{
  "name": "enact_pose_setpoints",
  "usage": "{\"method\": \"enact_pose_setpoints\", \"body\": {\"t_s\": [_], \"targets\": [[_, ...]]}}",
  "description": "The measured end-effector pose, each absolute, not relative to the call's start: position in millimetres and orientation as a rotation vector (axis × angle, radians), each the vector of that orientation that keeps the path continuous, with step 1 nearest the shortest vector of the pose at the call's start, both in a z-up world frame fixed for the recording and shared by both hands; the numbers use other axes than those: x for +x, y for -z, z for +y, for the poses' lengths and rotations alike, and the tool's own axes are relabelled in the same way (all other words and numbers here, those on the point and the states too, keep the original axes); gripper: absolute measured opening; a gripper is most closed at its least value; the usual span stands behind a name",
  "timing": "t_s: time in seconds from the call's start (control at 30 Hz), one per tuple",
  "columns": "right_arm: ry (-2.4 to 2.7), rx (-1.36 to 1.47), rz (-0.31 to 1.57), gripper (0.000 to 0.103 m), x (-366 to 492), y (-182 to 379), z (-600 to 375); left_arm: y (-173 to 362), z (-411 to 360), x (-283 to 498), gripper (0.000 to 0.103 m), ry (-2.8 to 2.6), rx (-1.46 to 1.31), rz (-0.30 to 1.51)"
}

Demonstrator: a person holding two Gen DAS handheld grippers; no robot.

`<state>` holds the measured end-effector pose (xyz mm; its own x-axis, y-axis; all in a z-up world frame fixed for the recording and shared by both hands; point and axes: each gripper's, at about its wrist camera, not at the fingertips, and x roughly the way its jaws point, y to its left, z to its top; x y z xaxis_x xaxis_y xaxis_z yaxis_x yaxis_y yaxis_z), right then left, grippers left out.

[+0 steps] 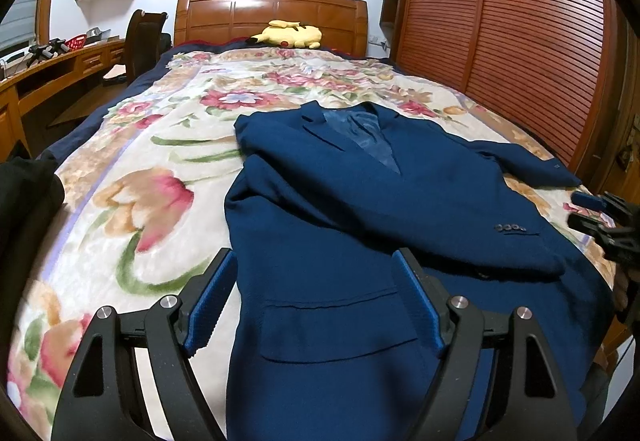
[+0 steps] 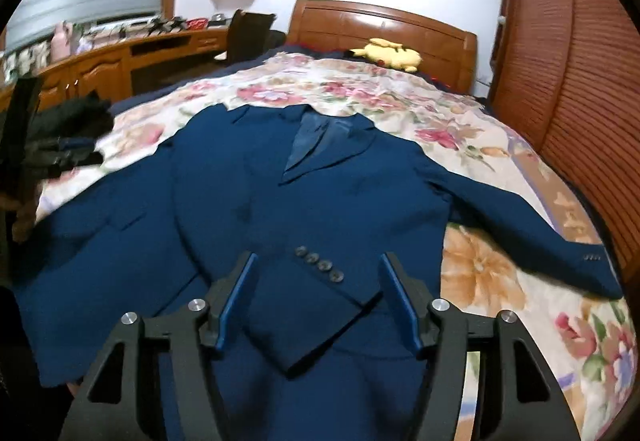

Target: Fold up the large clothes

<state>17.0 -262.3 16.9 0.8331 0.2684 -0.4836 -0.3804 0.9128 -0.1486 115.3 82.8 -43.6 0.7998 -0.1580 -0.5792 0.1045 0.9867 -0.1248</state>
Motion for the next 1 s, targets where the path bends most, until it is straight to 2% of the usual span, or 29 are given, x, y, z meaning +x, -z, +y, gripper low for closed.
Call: {"method": "enact_pose_setpoints", "body": {"t_s": [0.23,0.47,0.57,0.6,0.63,0.67,1.0], "targets": [[-0.297,-0.224,0.676,0.064,78,15,-269,46,86,114,0.08,0.139,-0.086,0.631],[-0.284,-0.193,0.766,0.064,112,28,-271,51,87,116,0.08,0.136,-0.079,0.647],[-0.323,-0.18,0.781,0.047,117,26,-263,51,86,116,0.08,0.135,-0.078,0.649],[-0.336,-0.185,0.781,0.033,117,26,-261,51,86,116,0.08,0.135,-0.079,0.648],[-0.348,-0.199,0.781,0.014,115,26,-258,51,86,116,0.08,0.135,-0.079,0.648],[-0.355,-0.212,0.777,0.008,118,26,-259,52,86,116,0.08,0.134,-0.08,0.648],[-0.355,-0.193,0.452,0.006,54,-29,-279,53,86,117,0.08,0.131,-0.078,0.652]]}}
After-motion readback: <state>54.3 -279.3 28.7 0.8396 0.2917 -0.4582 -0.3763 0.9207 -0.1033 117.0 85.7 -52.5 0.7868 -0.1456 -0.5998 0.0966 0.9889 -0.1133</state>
